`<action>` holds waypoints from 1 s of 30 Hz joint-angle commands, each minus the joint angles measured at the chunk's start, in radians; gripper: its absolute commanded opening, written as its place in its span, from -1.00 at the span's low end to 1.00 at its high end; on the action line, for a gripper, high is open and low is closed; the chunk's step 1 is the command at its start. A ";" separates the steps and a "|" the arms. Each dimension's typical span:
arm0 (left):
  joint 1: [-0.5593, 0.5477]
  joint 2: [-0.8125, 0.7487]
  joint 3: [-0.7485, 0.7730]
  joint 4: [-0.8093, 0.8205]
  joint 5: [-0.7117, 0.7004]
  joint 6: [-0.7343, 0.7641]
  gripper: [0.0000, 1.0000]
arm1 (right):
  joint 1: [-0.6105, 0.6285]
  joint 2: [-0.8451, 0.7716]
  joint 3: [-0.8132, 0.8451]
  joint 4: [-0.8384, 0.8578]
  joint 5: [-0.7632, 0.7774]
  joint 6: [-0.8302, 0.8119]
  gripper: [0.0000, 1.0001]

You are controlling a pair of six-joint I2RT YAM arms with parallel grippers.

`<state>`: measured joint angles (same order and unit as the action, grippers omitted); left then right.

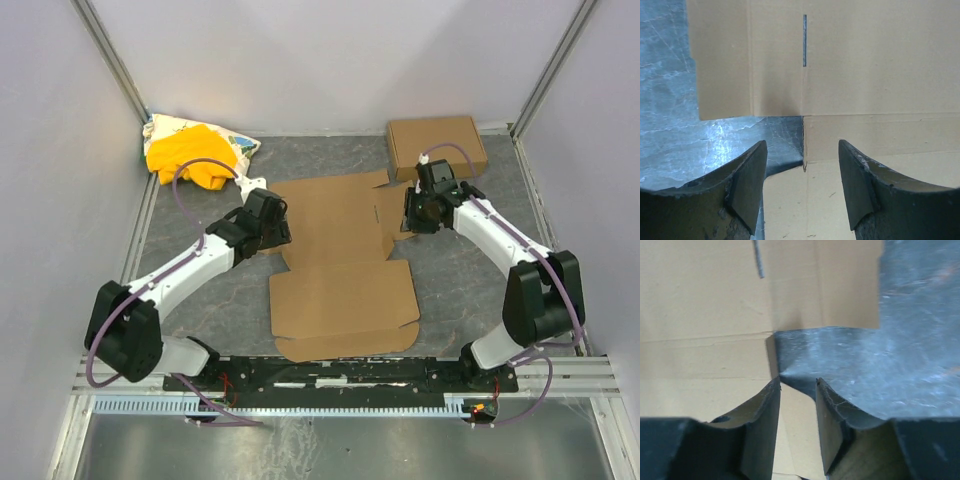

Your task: Fold the paper box

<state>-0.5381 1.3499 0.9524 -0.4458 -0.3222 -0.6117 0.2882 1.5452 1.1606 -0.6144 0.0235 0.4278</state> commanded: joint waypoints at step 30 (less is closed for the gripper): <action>-0.014 0.208 -0.047 0.311 0.230 -0.092 0.12 | 0.119 0.228 0.032 0.146 -0.154 0.033 -0.59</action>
<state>-0.5404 1.5471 0.8833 -0.2031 -0.1268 -0.6670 0.3862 1.7641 1.1458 -0.4877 -0.1528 0.4484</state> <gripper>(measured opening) 0.564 0.212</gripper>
